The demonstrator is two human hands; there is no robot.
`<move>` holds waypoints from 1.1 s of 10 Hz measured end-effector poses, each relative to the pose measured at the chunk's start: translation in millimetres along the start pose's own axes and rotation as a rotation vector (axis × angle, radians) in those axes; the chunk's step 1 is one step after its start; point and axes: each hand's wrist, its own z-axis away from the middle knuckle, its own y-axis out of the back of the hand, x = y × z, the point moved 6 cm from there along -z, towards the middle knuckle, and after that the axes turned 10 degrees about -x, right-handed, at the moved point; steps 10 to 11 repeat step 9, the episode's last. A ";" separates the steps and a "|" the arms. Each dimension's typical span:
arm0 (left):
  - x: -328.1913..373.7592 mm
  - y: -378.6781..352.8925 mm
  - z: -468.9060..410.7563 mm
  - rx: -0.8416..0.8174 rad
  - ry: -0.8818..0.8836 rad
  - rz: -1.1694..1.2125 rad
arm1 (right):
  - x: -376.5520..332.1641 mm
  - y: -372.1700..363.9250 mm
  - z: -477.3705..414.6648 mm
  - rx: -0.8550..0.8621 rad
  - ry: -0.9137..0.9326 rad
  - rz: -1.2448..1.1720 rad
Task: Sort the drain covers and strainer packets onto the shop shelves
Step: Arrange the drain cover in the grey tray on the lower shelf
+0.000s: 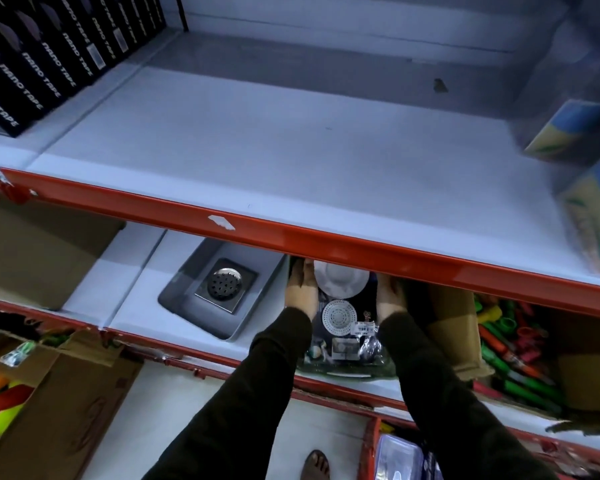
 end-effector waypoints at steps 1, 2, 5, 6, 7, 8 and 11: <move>1.9 33.5 50.6 0.097 -0.241 -0.139 | 12.6 3.1 42.6 0.020 0.253 0.297; -18.3 73.2 67.2 0.071 -0.239 -0.630 | 32.2 -13.0 77.1 0.021 0.347 0.959; -66.1 140.5 112.0 -0.028 0.051 -1.431 | 78.2 -93.5 154.9 -0.217 0.391 1.587; -64.2 124.1 123.2 -0.147 -0.001 -1.491 | 83.0 -109.9 171.2 -0.240 0.363 1.588; -62.2 108.8 140.1 -0.198 -0.067 -1.472 | 88.2 -120.7 184.2 -0.271 0.321 1.586; -60.1 104.2 153.9 -0.239 -0.091 -1.418 | 86.7 -127.0 195.1 -0.273 0.288 1.556; -52.9 106.4 157.4 -0.259 -0.136 -1.349 | 78.9 -124.3 199.4 -0.223 0.327 1.551</move>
